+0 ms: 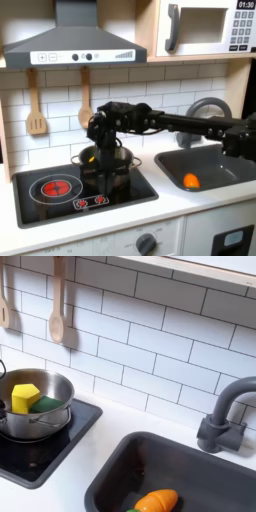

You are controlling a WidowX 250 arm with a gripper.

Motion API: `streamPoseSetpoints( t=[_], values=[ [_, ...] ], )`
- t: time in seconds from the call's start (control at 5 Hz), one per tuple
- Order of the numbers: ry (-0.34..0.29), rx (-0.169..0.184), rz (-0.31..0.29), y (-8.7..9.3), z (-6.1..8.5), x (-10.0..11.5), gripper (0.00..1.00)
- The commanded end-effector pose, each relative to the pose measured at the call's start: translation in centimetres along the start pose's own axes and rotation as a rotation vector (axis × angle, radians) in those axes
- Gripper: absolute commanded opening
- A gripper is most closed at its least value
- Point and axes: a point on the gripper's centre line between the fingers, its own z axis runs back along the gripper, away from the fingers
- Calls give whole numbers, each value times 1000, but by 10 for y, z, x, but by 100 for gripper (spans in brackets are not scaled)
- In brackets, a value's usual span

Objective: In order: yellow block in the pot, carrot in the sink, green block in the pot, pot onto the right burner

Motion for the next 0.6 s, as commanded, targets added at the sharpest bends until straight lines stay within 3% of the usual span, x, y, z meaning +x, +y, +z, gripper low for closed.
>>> streamPoseSetpoints(
  t=[0.0, 0.4],
  values=[
    [6, 1, -4, 1, -2, -2, 0],
    [4, 4, -8, 2, -4, -1, 0]
  ],
)
